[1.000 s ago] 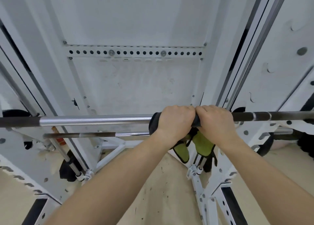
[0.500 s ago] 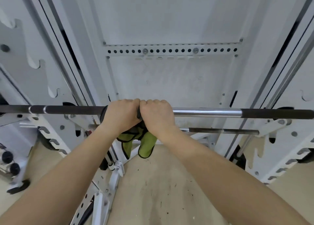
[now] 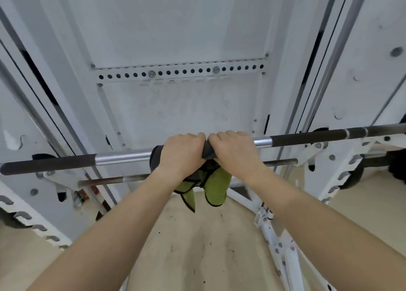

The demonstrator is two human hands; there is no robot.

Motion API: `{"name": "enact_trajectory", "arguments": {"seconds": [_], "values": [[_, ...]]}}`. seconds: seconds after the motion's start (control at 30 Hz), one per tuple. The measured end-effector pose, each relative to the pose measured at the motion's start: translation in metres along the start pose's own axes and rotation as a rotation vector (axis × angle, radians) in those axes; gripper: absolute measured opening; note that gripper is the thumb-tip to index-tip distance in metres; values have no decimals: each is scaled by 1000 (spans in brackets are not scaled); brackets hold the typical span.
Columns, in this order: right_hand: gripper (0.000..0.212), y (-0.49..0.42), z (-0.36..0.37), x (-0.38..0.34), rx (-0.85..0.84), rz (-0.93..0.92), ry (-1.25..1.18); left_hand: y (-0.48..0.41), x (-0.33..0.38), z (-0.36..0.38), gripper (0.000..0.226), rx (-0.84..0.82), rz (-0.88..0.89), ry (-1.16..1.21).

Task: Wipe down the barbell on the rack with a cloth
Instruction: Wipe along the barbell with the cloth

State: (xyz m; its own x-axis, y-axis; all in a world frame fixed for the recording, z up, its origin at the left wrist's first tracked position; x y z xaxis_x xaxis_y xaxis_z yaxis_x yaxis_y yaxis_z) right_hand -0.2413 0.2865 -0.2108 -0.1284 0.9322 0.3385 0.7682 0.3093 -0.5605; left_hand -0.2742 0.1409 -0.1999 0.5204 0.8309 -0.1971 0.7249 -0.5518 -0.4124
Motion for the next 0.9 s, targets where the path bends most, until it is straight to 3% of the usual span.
{"name": "enact_trajectory", "arguments": {"seconds": [0.27,0.47,0.63,0.77,0.9], "values": [[20,80,12,162,1,13,27,-80,162,2,24,51,53,18],[24,113,24,241,-5,-28,-2,-117,227,8,32,66,61,14],[27,145,31,305,-82,72,5,-152,297,6,24,29,89,28],[26,161,36,334,-101,154,29,-168,331,-1,18,7,101,61],[23,154,34,317,-57,261,-1,-164,320,-7,13,-20,136,135]]}}
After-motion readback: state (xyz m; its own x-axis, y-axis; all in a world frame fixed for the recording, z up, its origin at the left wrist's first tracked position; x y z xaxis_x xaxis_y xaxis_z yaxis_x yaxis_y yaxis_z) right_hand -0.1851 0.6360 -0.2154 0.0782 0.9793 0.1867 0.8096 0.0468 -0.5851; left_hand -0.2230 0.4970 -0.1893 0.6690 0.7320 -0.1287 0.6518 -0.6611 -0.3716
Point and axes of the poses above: each hand's wrist, its own y-axis away from the middle knuckle, its own z-axis out of the palm, x = y × z, the point moved 1 cm from there along -y, towards the middle knuckle, and after that the axes turned 2 degrees about y, right-handed, at the moved point
